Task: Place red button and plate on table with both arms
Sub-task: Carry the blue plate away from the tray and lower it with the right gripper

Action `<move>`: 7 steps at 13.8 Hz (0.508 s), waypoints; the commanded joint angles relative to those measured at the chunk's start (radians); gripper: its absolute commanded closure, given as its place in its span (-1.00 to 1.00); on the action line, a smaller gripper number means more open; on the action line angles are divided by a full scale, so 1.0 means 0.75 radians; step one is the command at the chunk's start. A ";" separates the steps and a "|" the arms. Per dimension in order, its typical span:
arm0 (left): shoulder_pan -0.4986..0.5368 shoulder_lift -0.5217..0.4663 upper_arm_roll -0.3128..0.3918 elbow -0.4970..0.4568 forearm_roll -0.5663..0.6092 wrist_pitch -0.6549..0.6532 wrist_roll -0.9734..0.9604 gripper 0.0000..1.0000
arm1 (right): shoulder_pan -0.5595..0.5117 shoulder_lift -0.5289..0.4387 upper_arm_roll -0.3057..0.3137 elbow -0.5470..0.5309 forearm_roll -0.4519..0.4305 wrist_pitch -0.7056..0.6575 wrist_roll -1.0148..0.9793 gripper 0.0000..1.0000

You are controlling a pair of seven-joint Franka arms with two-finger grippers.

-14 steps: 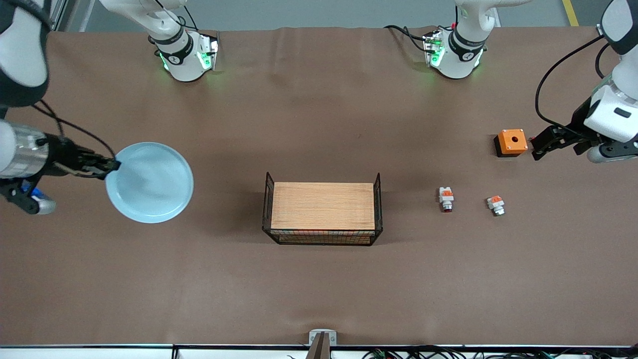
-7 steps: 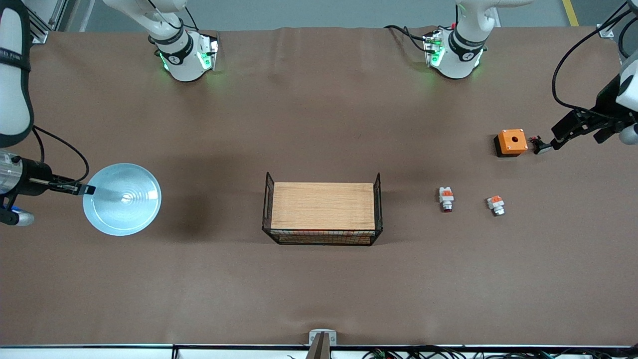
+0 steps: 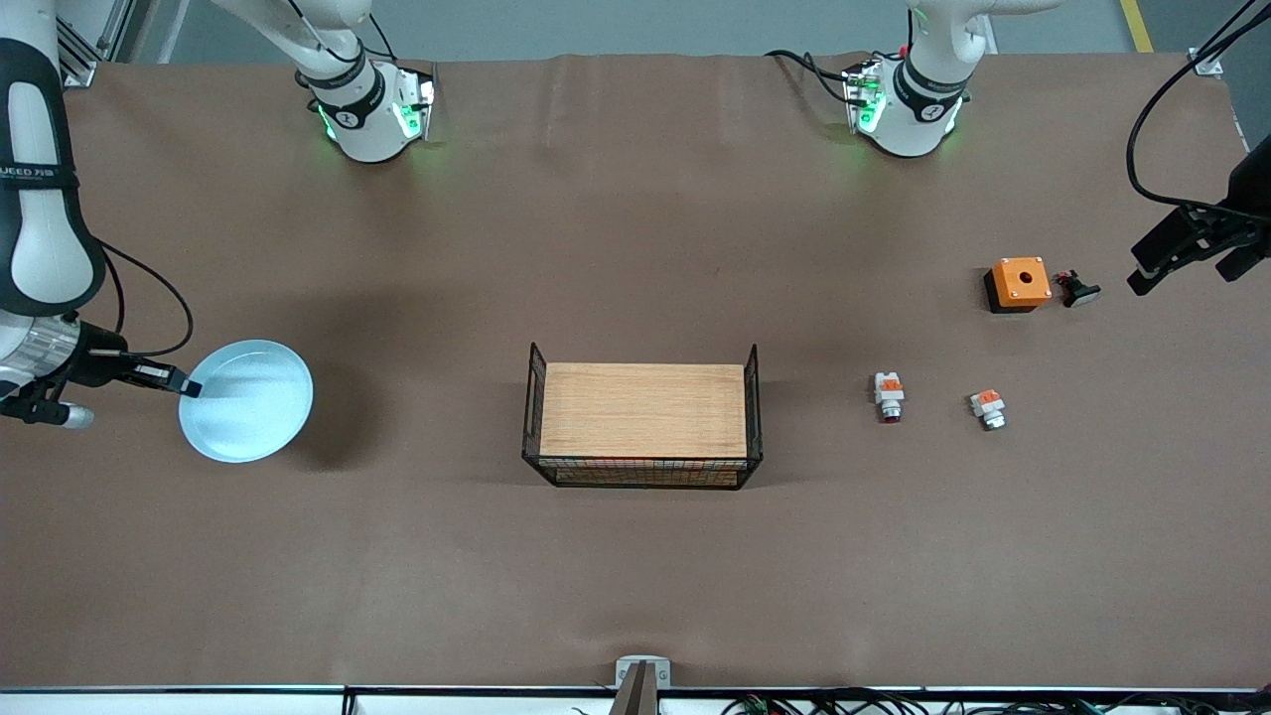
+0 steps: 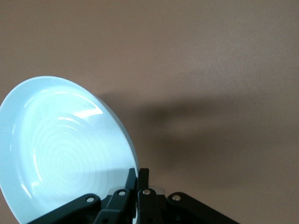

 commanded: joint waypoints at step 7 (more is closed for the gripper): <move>-0.022 0.162 0.007 0.163 -0.027 -0.018 0.030 -0.99 | -0.100 0.230 0.024 -0.006 0.204 0.169 -0.278 0.97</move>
